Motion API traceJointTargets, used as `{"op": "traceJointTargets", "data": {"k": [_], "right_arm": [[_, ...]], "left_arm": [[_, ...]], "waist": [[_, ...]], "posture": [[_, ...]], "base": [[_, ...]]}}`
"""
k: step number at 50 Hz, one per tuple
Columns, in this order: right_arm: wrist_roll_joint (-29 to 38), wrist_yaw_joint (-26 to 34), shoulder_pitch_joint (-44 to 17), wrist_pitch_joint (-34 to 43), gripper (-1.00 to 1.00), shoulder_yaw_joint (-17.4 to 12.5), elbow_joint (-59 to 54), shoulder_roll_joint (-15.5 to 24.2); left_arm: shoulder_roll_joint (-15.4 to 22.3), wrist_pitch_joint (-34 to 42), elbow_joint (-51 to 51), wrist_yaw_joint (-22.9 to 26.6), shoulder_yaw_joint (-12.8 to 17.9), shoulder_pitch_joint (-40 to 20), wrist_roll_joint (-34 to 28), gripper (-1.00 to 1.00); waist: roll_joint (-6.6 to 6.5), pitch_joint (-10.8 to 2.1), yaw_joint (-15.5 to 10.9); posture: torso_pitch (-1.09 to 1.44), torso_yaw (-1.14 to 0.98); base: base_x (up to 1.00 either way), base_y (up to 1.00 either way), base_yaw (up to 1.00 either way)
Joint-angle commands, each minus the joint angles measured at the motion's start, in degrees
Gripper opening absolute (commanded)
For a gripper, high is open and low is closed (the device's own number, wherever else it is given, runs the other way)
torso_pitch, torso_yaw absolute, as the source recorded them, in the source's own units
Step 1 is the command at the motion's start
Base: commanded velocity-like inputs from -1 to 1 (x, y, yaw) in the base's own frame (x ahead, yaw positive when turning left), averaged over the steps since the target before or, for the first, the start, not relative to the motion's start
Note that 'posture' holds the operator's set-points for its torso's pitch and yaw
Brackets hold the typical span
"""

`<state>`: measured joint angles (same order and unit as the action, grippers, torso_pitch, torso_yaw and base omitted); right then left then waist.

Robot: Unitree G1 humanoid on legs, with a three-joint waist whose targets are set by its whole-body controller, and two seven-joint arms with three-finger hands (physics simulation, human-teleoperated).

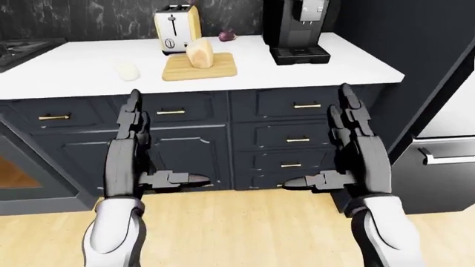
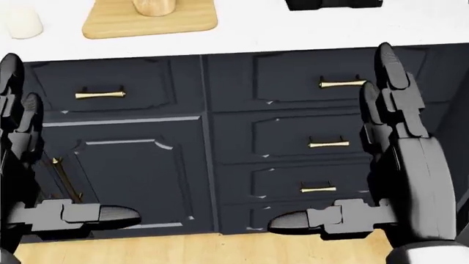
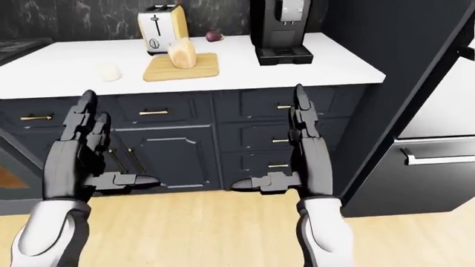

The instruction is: Pick up the wedge of cheese and place it on the slice of bread to prepare a simple cheese on bread dish.

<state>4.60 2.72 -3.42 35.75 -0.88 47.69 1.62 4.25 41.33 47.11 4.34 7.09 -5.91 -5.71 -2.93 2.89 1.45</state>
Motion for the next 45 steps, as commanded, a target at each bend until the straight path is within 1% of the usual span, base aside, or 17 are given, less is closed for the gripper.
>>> {"op": "traceJointTargets", "data": {"k": [1, 2, 3, 4, 13, 15, 16, 18, 20, 26, 29, 30, 32, 34, 41, 44, 45], "right_arm": [[0.3, 0.2, -0.6, -1.2, 1.0, 0.3, 1.2, 0.0], [0.1, 0.3, -0.6, -1.4, 1.0, 0.1, 1.0, -0.1], [0.5, 0.2, -0.6, -1.6, 1.0, 0.2, 0.9, -0.1], [0.5, 0.3, -0.6, -1.6, 1.0, 0.2, 0.9, -0.1], [0.1, 1.3, 0.2, -3.1, 1.0, 0.7, 1.2, -0.4], [0.2, 1.5, 0.4, -3.0, 1.0, 1.0, 1.5, -0.4], [0.0, 1.6, 0.3, -2.9, 1.0, 0.8, 1.6, -0.3], [0.0, 1.6, 0.3, -3.1, 1.0, 0.8, 1.4, -0.3], [0.4, 1.6, 0.4, -3.6, 1.0, 0.9, 1.1, -0.2], [0.8, 1.5, 0.9, -3.5, 1.0, 1.1, 1.6, -0.5], [0.9, 1.6, 1.2, -3.2, 1.0, 1.3, 2.2, -0.5], [1.0, 1.6, 1.4, -3.3, 1.0, 1.5, 2.4, -0.5], [1.7, 1.4, 1.4, -2.9, 1.0, 1.6, 2.9, -0.4], [1.9, 1.3, 1.3, -3.2, 1.0, 1.7, 2.6, -0.6], [2.8, 1.7, 2.2, -5.4, 1.0, 2.2, 3.7, -0.3], [2.5, 2.6, 2.5, -5.6, 1.0, 2.1, 3.7, -0.5], [2.8, 2.5, 2.3, -5.6, 1.0, 2.0, 3.4, -0.4]], "left_arm": [[0.2, -2.8, -0.1, 0.1, -0.1, 0.3, -0.9, 1.0], [0.0, -3.4, -0.8, 0.2, 0.0, 0.3, -0.9, 1.0], [-0.1, -3.2, -0.7, 0.2, 0.2, 0.2, -0.8, 1.0], [-0.1, -3.1, -0.5, 0.2, 0.3, 0.2, -0.8, 1.0], [-0.3, -4.2, -0.3, 0.8, 0.5, 1.3, -1.2, 1.0], [-0.3, -4.2, 0.3, 0.9, 0.2, 1.6, -1.5, 1.0], [-0.4, -4.4, 0.2, 1.0, 0.2, 1.5, -1.6, 1.0], [-0.4, -4.2, 0.3, 1.0, 0.4, 1.3, -1.5, 1.0], [-0.4, -4.3, 0.4, 1.0, 0.1, 1.4, -1.8, 1.0], [-0.6, -5.2, 0.6, 1.3, 0.8, 2.4, -1.7, 1.0], [-0.6, -5.0, 1.1, 1.3, 0.8, 2.6, -1.8, 1.0], [-0.6, -5.0, 1.2, 1.3, 0.8, 2.7, -1.8, 1.0], [-0.7, -5.1, 1.1, 1.3, 1.1, 2.6, -1.6, 1.0], [-0.7, -5.2, 0.9, 1.3, 1.2, 2.6, -1.5, 1.0], [-0.7, -5.0, 1.6, 1.4, 1.2, 2.8, -1.7, 1.0], [-0.8, -5.7, 1.0, 1.3, 0.8, 3.2, -1.9, 1.0], [-0.8, -5.8, 1.0, 1.4, 0.7, 3.2, -2.0, 1.0]], "waist": [[-0.93, -0.52, -0.1], [-3.37, -1.36, -0.4], [-1.97, -0.27, -1.1], [-2.08, 0.1, -0.4], [3.08, -1.14, -3.0], [5.71, -2.01, -3.1], [4.89, -1.28, -2.3], [5.69, 0.25, -2.0], [5.56, -1.07, -1.2], [3.1, -0.7, 0.1], [-1.71, -2.37, -0.1], [-1.75, -2.33, -0.5], [-1.82, 0.1, -1.0], [-1.38, -1.5, -1.4], [2.01, -1.14, -1.7], [7.62, -2.24, -2.3], [5.71, -0.8, -1.6]], "posture": [[0.0, 0.0], [0.0, 0.0], [0.0, 0.0], [0.0, 0.0], [0.0, 0.0], [0.0, 0.0], [0.0, 0.0], [0.0, 0.0], [0.0, 0.0], [0.0, 0.0], [0.0, 0.0], [0.0, 0.0], [0.0, 0.0], [0.0, 0.0], [0.0, 0.0], [0.0, 0.0], [0.0, 0.0]], "base": [[0.52, 0.16, 0.0], [0.52, 0.14, 0.0], [0.51, 0.14, 0.0], [0.51, 0.14, 0.0], [0.52, 0.2, 0.0], [0.51, 0.22, 0.0], [0.52, 0.22, 0.0], [0.52, 0.21, 0.0], [0.52, 0.21, 0.0], [0.52, 0.21, 0.0], [0.52, 0.16, 0.0], [0.52, 0.16, 0.0], [0.37, 0.12, 0.0], [0.05, 0.04, 0.0], [0.0, 0.02, 0.0], [0.06, 0.51, 0.0], [0.09, 0.52, 0.0]]}}
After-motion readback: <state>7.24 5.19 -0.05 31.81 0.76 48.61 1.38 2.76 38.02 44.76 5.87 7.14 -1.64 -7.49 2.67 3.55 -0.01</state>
